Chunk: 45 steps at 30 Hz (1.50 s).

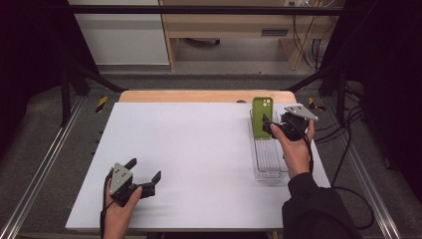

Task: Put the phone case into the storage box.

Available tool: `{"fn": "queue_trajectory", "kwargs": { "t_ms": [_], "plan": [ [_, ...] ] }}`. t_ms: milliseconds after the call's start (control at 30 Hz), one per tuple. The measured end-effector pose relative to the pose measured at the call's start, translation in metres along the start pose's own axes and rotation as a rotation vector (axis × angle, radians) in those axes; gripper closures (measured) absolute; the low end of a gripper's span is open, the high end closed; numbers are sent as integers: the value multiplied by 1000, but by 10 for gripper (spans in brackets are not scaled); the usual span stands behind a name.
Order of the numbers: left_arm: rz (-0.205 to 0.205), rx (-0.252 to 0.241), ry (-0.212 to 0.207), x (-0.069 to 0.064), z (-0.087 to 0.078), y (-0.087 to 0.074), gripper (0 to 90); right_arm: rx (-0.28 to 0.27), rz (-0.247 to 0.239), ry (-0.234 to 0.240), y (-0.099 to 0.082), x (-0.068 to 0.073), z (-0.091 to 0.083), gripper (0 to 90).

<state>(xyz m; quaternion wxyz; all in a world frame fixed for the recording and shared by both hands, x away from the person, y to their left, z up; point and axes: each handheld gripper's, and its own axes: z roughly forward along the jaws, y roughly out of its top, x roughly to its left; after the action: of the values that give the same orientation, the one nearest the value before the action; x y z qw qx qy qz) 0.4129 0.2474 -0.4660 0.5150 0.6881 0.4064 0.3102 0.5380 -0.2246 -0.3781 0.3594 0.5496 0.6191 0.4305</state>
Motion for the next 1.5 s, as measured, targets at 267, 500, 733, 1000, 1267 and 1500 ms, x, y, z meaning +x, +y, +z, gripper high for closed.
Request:
{"fn": "queue_trajectory", "kwargs": {
  "t_ms": [267,500,733,1000,1267,1500],
  "plan": [
    [13,2,2,1,0,-1,23,22,48,35,-10,-11,-8,64],
    [9,5,10,3,-1,-1,23,2,79,53,-14,-18,-18,86],
    [5,-4,8,5,-4,1,22,-81,83,117,-5,-15,-37,78],
    [-11,-3,12,9,-8,1,21,-145,60,147,-2,-17,-59,87],
    [-12,-14,17,14,-23,0,20,-198,50,159,-5,-29,-77,86],
    [-10,-18,16,17,-28,-1,21,-194,8,211,-11,-31,-89,87]
  ]
}}
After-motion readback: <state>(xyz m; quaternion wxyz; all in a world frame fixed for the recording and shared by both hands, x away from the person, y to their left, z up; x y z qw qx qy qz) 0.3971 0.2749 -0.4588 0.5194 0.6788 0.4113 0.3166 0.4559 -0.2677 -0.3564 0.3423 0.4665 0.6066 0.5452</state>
